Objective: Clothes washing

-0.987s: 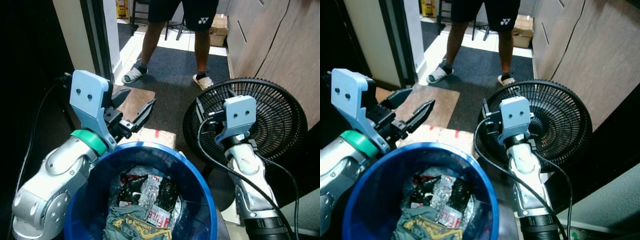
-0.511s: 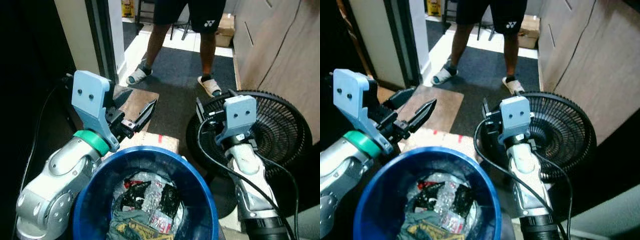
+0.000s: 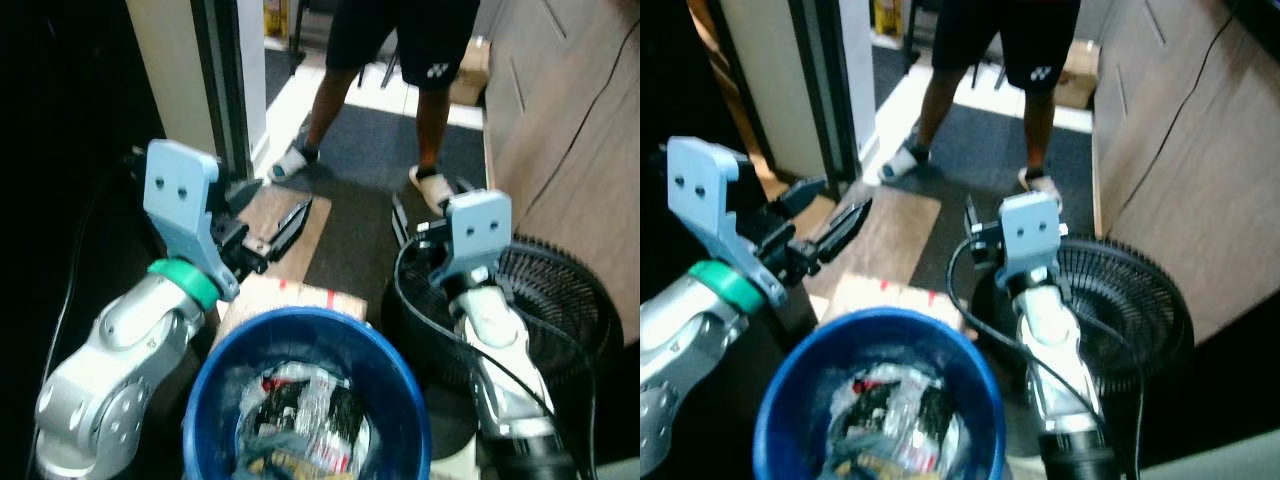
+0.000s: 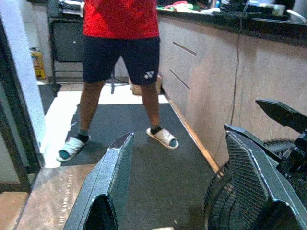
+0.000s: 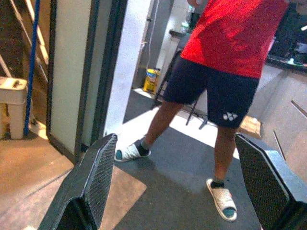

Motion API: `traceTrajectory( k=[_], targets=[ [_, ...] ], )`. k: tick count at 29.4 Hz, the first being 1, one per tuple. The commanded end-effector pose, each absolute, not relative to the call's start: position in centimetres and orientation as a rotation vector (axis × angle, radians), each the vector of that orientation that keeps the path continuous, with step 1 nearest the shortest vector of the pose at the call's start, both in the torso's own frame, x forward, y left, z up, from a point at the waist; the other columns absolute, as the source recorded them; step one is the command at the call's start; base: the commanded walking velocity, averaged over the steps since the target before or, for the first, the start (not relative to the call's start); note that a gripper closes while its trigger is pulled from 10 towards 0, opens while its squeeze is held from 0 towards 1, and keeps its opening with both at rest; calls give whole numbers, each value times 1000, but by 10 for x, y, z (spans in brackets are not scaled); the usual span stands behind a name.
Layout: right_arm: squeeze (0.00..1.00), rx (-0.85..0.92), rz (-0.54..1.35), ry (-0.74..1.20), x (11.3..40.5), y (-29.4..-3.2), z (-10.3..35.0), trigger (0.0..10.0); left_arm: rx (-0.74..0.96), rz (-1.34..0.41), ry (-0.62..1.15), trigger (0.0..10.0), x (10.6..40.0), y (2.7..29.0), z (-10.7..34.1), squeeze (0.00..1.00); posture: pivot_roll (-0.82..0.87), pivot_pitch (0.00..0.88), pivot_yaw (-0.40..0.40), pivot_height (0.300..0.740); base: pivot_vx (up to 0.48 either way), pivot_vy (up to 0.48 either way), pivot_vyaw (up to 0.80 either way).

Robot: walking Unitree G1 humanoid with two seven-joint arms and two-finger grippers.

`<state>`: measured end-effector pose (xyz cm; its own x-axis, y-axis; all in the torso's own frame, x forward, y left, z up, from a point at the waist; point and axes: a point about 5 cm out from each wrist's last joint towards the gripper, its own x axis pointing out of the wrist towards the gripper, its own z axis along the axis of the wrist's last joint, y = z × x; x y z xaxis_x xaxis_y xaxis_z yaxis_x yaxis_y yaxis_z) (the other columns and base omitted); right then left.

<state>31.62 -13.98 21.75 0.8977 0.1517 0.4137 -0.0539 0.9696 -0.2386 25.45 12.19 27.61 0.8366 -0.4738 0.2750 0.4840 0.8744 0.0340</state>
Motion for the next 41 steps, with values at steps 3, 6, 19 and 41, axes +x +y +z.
traceTrajectory(
  k=[3, 6, 19, 41],
  targets=[
    [0, -224, 105, -433, 317, -141, 214, 10000, -40, -501, -275, 10000, 257, 121, 275, 0, 136, 31, -16, 670, 0, 0, 0],
    [0, -224, 105, -432, 317, -141, 214, 10000, -41, -500, -274, 10000, 257, 121, 275, 0, 136, 31, -16, 680, 0, 0, 0],
    [0, -225, 104, -432, 317, -141, 213, 10000, -45, -502, -272, 10000, 258, 119, 274, 0, 136, 32, -15, 710, 0, 0, 0],
    [0, -221, 132, -297, 318, -136, 174, 10000, 4, -420, -151, 10000, 279, 133, 232, 0, 131, 37, -15, 740, 0, 0, 0]
  ],
)
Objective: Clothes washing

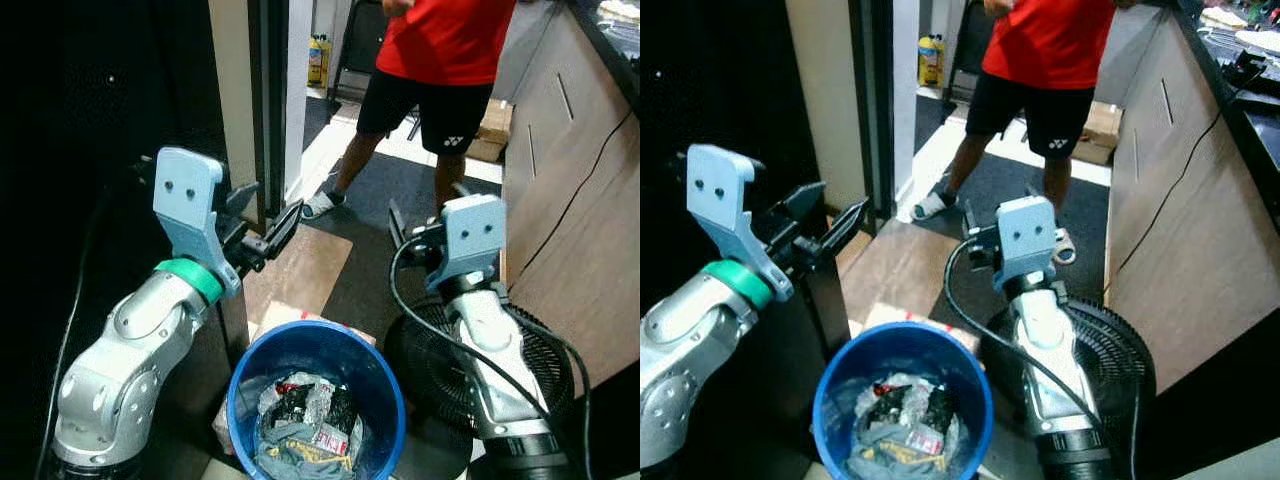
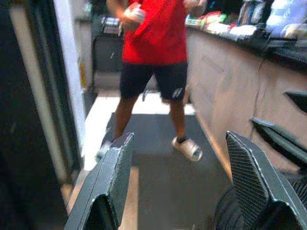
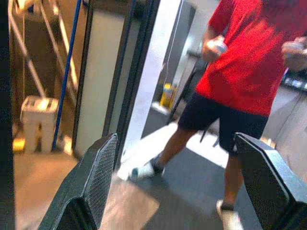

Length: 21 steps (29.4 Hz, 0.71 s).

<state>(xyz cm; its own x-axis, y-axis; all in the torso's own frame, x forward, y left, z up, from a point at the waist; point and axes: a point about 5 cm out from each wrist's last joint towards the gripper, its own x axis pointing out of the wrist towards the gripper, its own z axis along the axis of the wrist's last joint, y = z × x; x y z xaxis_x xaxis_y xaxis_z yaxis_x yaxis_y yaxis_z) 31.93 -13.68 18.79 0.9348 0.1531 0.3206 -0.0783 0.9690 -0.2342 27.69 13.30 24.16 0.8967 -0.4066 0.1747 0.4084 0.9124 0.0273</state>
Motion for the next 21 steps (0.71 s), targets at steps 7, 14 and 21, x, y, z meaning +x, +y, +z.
traceTrajectory(
  k=[7, 14, 21],
  targets=[
    [0, -228, 181, -59, 302, -127, 99, 10000, 51, -409, 18, 10000, 277, 131, 168, 0, 132, 39, -21, 740, 0, 0, 0],
    [0, -213, 190, 99, 290, -125, 56, 10000, 92, -398, 142, 10000, 275, 132, 122, 0, 127, 36, -25, 740, 0, 0, 0],
    [0, -278, 278, 236, 269, -124, 18, 10000, 57, -364, 296, 10000, 270, 137, 72, 0, 116, 31, -25, 740, 0, 0, 0]
  ],
)
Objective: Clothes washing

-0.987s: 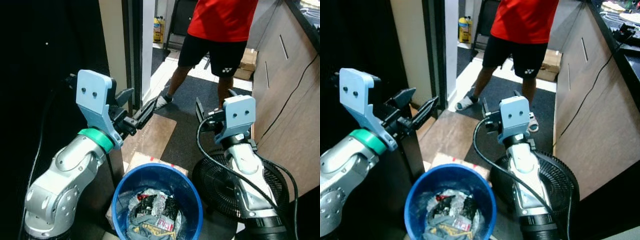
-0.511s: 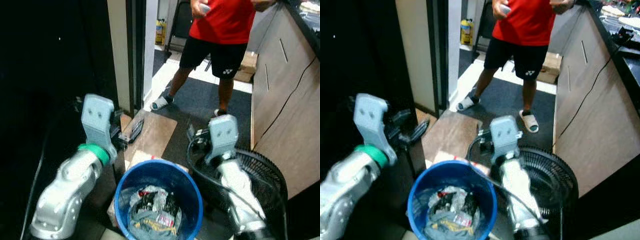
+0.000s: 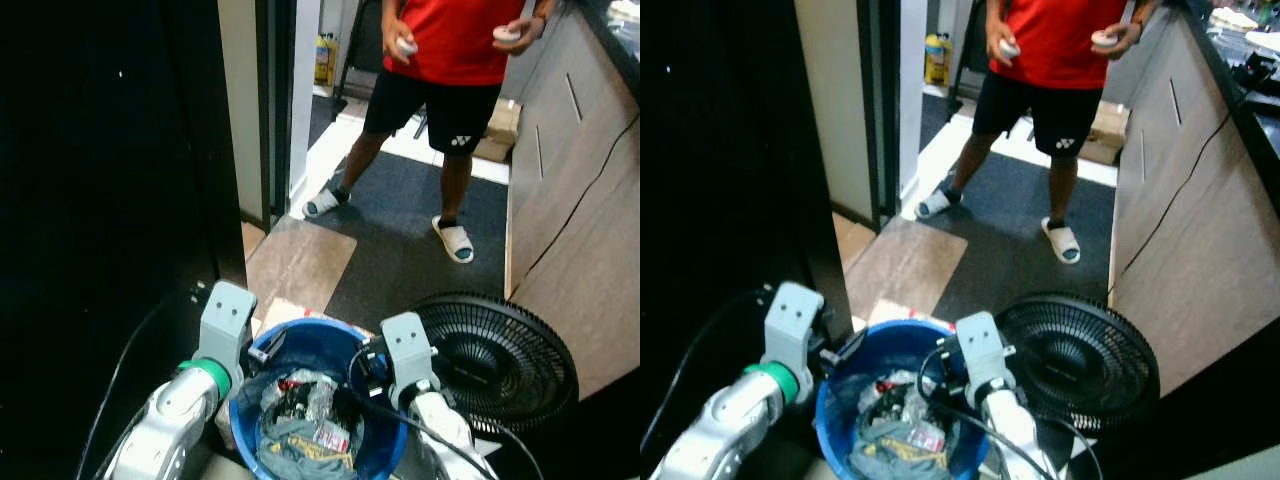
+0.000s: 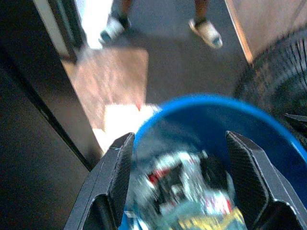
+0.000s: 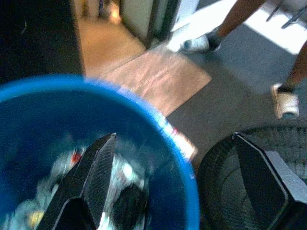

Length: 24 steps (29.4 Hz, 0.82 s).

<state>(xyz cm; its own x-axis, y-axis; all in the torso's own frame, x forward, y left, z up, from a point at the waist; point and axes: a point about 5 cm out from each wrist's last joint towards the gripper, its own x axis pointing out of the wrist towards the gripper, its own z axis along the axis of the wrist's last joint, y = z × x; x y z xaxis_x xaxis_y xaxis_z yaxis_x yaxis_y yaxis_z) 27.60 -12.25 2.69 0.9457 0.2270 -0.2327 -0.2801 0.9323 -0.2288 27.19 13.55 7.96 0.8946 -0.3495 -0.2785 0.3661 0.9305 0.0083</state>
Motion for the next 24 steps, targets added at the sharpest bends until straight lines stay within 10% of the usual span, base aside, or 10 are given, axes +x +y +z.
traceTrajectory(
  k=[1, 24],
  targets=[
    [0, -278, 278, 236, 269, -124, 18, 10000, 57, -364, 296, 10000, 270, 137, 72, 0, 116, 31, -25, 740, 0, 0, 0],
    [0, -334, 315, 303, 262, -123, -5, 10000, 121, -324, 364, 10000, 268, 132, 27, 0, 82, 0, -12, 740, 0, 0, 0]
  ],
)
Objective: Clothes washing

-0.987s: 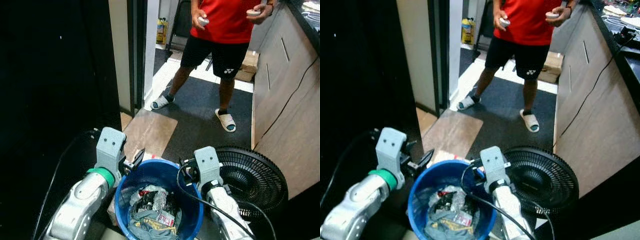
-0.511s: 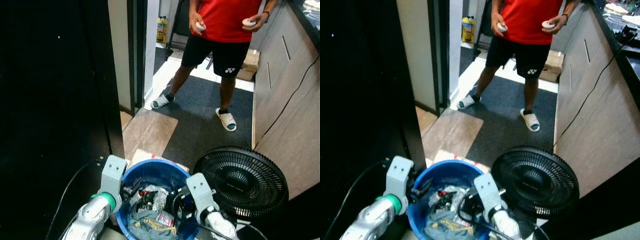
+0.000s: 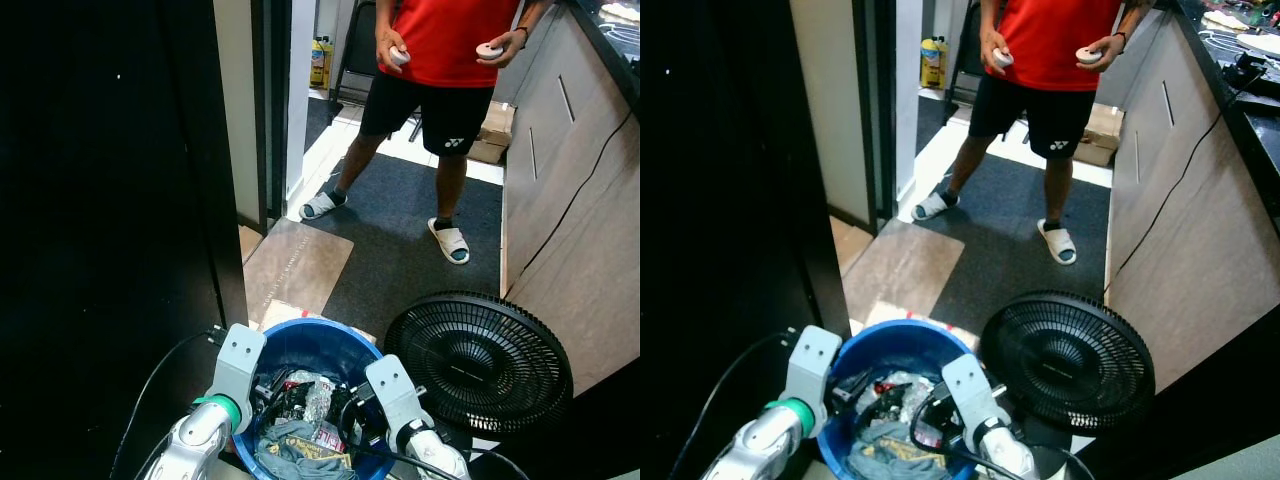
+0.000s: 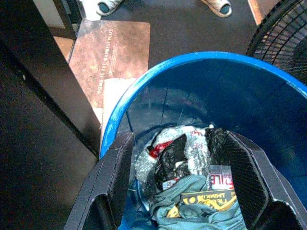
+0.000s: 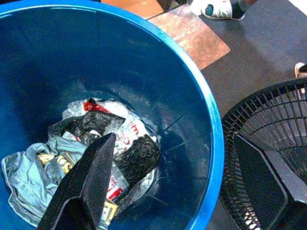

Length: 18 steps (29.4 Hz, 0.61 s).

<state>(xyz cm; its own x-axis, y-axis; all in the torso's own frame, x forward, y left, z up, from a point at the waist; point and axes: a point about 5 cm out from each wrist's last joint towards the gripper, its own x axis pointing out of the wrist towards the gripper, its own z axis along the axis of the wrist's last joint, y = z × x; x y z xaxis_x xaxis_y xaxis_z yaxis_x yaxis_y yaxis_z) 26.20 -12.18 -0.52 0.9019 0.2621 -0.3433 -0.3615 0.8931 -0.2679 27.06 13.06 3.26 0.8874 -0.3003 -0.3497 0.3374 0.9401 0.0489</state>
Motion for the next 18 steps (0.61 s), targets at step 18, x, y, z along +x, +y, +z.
traceTrajectory(
  k=[18],
  targets=[
    [0, -241, 248, 262, 274, -120, 3, 10000, 97, -287, 385, 10000, 269, 131, 19, 0, 89, 2, -15, 740, 0, 0, 0]
  ],
)
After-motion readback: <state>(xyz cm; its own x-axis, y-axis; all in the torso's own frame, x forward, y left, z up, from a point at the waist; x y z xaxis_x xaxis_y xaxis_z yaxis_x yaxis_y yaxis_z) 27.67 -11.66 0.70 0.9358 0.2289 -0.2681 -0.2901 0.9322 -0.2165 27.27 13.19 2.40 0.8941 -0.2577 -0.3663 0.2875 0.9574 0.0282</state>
